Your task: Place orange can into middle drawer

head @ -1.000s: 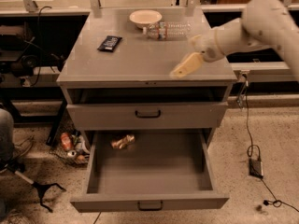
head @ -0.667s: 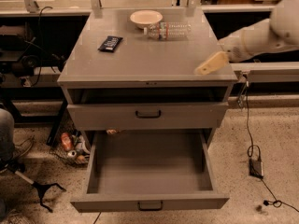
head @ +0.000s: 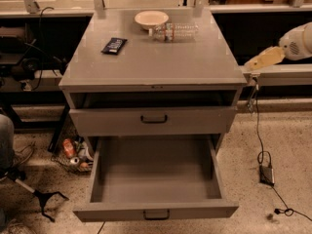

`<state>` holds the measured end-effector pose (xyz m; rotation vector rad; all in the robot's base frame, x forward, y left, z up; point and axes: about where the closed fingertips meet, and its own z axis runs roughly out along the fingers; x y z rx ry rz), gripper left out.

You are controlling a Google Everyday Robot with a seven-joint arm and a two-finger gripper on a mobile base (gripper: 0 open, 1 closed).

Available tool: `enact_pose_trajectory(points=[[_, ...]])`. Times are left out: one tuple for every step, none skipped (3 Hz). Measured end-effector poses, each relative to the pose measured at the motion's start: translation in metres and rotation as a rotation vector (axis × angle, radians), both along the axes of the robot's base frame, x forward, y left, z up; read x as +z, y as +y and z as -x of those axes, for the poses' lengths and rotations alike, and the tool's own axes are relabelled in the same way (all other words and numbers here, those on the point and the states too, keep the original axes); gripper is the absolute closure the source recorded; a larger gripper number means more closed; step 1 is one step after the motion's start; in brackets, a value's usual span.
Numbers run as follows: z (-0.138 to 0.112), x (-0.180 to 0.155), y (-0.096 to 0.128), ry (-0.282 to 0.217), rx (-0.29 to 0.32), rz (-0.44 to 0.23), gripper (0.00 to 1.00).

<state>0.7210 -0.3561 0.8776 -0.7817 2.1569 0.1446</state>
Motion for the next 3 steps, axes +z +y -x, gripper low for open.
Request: enact_pose_trajectory(points=[[0.009,0.030,-0.044,-0.042,-0.081,0.039,0.00],[0.017,0.069,-0.064,-0.112,-0.109,0.087,0.00],[0.023,0.099,-0.077,-0.156,-0.126,0.133,0.00]])
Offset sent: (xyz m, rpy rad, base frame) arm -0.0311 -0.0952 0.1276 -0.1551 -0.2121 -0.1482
